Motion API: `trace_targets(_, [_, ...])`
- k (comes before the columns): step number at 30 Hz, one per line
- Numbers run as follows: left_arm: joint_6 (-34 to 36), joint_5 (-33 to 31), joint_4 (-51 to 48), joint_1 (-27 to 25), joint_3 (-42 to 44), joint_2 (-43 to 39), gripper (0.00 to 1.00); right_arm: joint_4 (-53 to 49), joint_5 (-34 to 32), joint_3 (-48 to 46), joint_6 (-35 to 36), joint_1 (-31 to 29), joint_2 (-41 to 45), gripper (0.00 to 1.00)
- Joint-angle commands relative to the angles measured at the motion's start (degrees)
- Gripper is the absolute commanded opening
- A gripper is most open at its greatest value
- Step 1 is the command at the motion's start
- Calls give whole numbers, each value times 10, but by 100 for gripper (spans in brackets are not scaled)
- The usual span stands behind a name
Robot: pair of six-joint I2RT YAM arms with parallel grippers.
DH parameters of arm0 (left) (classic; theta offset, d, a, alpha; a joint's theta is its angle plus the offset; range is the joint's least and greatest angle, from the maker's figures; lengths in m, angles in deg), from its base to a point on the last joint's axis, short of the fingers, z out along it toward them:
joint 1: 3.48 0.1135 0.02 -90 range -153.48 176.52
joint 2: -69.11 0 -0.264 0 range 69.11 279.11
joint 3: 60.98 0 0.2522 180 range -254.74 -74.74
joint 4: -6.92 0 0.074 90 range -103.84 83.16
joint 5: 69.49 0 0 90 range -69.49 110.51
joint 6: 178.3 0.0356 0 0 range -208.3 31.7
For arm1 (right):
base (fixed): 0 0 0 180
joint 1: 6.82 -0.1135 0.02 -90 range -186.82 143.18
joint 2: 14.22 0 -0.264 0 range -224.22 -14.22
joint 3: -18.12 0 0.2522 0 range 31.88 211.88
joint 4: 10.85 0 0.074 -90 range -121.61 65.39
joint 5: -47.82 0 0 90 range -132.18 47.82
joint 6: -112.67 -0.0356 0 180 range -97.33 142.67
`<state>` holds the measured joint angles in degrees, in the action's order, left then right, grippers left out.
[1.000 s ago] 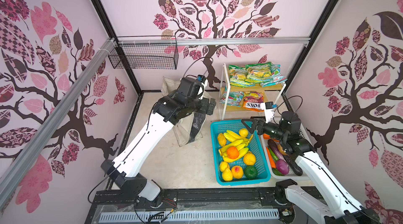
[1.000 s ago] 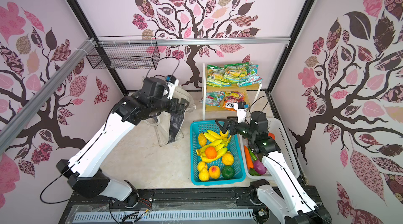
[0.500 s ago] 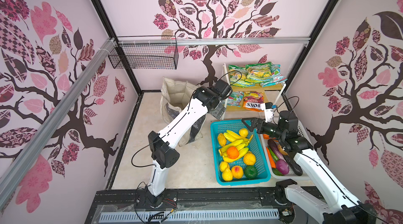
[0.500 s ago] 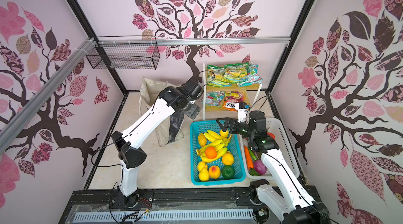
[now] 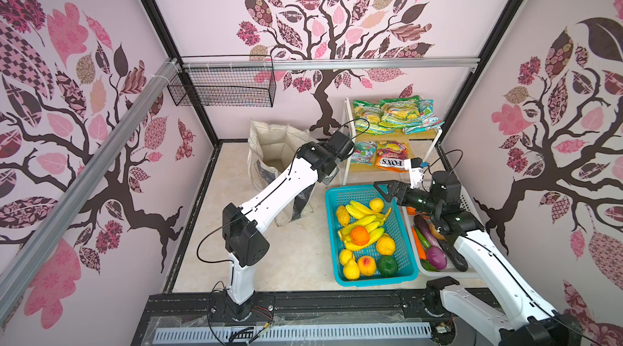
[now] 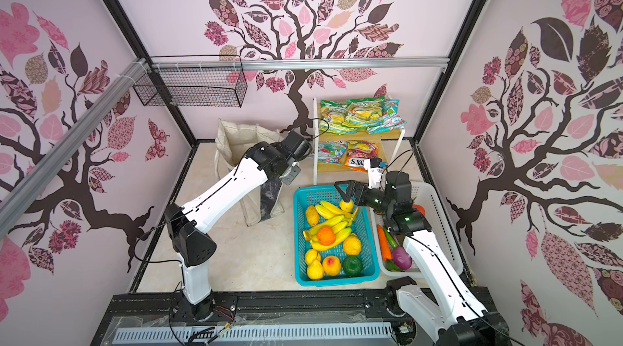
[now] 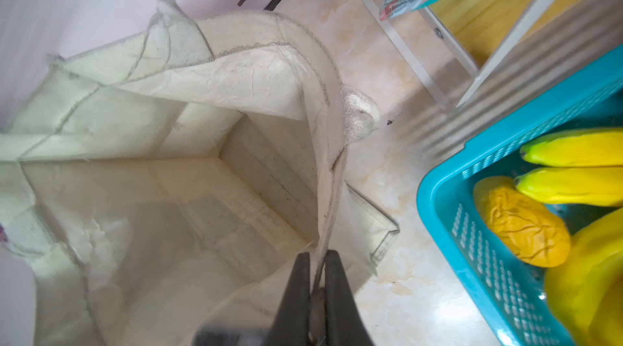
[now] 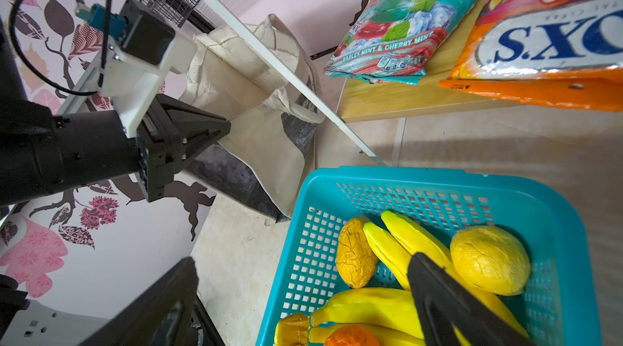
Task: Place the food into the grocery bag and tie it
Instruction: 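Grasp the tote bag rim with both grippers and pull it open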
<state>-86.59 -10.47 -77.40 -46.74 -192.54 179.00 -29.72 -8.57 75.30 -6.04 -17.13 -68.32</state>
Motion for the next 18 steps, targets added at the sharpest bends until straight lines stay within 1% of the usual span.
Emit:
trace_targets(1, [-7, 7, -25, 2, 7, -26, 0, 14, 16, 0, -6, 2, 1, 99])
trace_targets(3, [-12, 20, -28, 2, 26, -50, 0, 12, 16, 1, -9, 2, 3, 99])
trace_targets(6, [-29, 21, -48, -2, 58, -93, 0, 25, 30, 0, -41, 3, 3, 99])
trace_targets(9, [-31, 63, -53, -5, 123, -146, 0, 64, 45, -13, -82, -1, 1, 97])
trace_targets(13, [-18, 115, -58, -15, 182, -218, 0, 74, 32, -11, -98, -18, -12, 97])
trace_targets(15, [-26, 139, -63, -16, 200, -250, 0, 76, 19, -6, -104, -38, -21, 96])
trace_targets(17, [-41, 155, -65, -18, 226, -282, 0, 50, -31, 11, -99, -77, -31, 96])
trace_targets(18, [-56, 146, -68, -23, 235, -291, 0, 40, -52, 19, -96, -96, -36, 96])
